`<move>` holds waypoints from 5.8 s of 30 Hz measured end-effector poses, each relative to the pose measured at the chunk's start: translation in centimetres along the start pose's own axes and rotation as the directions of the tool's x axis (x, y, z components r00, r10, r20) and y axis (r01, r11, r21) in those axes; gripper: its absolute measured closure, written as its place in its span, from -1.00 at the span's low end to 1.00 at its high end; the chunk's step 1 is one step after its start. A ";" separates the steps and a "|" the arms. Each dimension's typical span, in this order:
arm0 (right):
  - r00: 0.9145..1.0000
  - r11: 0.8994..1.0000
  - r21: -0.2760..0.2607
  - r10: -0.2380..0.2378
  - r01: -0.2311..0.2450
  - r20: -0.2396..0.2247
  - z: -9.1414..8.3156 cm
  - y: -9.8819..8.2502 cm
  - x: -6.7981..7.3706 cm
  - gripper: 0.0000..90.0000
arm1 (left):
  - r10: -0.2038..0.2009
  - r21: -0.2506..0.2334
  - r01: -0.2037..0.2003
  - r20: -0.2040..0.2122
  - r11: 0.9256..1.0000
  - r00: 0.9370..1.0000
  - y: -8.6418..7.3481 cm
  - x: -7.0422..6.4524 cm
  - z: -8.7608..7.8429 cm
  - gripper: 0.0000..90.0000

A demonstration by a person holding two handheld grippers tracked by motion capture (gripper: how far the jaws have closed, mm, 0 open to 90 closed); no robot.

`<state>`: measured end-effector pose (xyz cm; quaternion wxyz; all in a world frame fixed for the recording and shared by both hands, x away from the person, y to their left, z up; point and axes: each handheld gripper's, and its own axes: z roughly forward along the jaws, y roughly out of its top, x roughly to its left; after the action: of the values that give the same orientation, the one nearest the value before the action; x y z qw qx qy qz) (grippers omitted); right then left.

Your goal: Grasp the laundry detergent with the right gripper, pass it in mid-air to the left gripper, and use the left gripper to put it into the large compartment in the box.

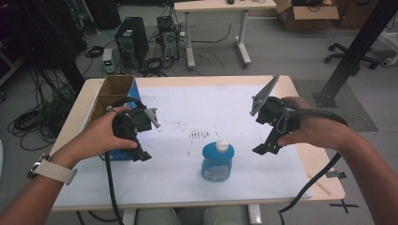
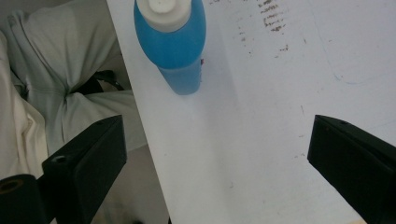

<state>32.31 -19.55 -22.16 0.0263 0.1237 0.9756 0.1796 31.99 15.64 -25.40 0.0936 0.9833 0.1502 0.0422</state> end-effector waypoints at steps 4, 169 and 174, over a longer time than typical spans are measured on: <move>1.000 1.000 -0.020 0.004 -0.004 -0.004 0.2 -0.1 -0.1 -0.89 | -0.001 -0.002 0.001 0.000 1.000 1.000 0.0 0.0 0.0 -0.82; 0.992 0.892 -0.453 -0.043 -0.017 -0.122 14.1 -3.6 0.7 -0.90 | -0.029 -0.024 0.029 -0.008 0.999 1.000 -0.1 0.5 0.7 -0.82; 0.991 0.890 -0.457 -0.053 -0.010 -0.125 14.7 -3.4 0.9 -0.89 | -0.028 -0.023 0.027 -0.009 0.999 1.000 -0.1 0.5 0.7 -0.82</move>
<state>32.06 -17.33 -37.09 -0.0088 0.0911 0.9070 0.4111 32.53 15.79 -26.03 0.1049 0.9798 0.1636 0.0470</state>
